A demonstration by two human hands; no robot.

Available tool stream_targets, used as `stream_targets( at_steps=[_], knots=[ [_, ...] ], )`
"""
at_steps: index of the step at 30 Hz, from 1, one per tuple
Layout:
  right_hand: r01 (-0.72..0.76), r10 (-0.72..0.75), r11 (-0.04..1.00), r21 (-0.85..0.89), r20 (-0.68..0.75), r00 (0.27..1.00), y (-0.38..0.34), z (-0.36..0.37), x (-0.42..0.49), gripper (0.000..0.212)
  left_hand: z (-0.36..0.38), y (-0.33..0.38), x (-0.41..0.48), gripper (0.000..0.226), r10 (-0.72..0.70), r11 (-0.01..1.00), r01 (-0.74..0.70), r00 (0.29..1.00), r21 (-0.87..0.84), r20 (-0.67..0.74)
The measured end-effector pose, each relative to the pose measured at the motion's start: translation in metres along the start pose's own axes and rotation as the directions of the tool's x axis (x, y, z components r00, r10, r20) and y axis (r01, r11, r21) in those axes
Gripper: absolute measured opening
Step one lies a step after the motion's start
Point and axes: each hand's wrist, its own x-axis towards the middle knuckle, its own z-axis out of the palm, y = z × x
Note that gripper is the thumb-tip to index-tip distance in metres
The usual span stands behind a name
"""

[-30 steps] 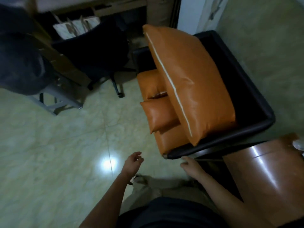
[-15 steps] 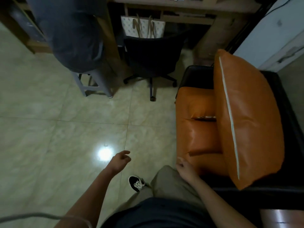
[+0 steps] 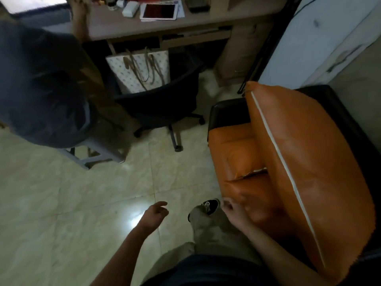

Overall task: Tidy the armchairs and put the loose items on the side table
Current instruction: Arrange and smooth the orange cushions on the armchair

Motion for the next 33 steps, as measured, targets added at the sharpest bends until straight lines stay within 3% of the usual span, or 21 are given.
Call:
stream_targets(
  at_steps=[3, 11, 16, 20, 25, 30, 33],
  knots=[
    [0.024, -0.014, 0.998, 0.066, -0.138, 0.99, -0.023, -0.042, 0.017, 0.02, -0.011, 0.07, 0.037, 0.03, 0.107, 0.99, -0.111, 0.993, 0.087, 0.046],
    [0.061, 0.056, 0.913, 0.404, -0.272, 0.961, -0.043, -0.126, 0.03, 0.041, 0.007, 0.242, 0.117, 0.034, 0.357, 0.821, -0.452, 0.883, 0.349, 0.304],
    [0.148, 0.144, 0.87, 0.47, -0.529, 0.836, -0.042, -0.17, 0.033, 0.05, 0.05, 0.344, 0.139, 0.05, 0.478, 0.659, -0.66, 0.738, 0.36, 0.476],
    [0.151, 0.223, 0.854, 0.497, -0.614, 0.757, -0.034, -0.198, 0.039, 0.053, 0.082, 0.406, 0.154, 0.057, 0.541, 0.532, -0.79, 0.595, 0.305, 0.594],
    [0.166, 0.295, 0.854, 0.493, -0.722, 0.626, -0.02, -0.216, 0.054, 0.056, 0.109, 0.46, 0.182, 0.057, 0.587, 0.254, -0.901, 0.433, 0.352, 0.685],
    [-0.154, 0.487, 0.865, 0.478, -0.723, 0.491, -0.023, -0.222, 0.064, 0.06, 0.126, 0.49, 0.225, 0.066, 0.508, -0.044, -0.898, 0.357, 0.438, 0.784],
    [-0.321, 0.512, 0.859, 0.399, -0.661, 0.549, -0.022, -0.221, 0.071, 0.064, 0.136, 0.504, 0.238, 0.071, 0.484, -0.13, -0.895, 0.318, 0.426, 0.815]
  ],
)
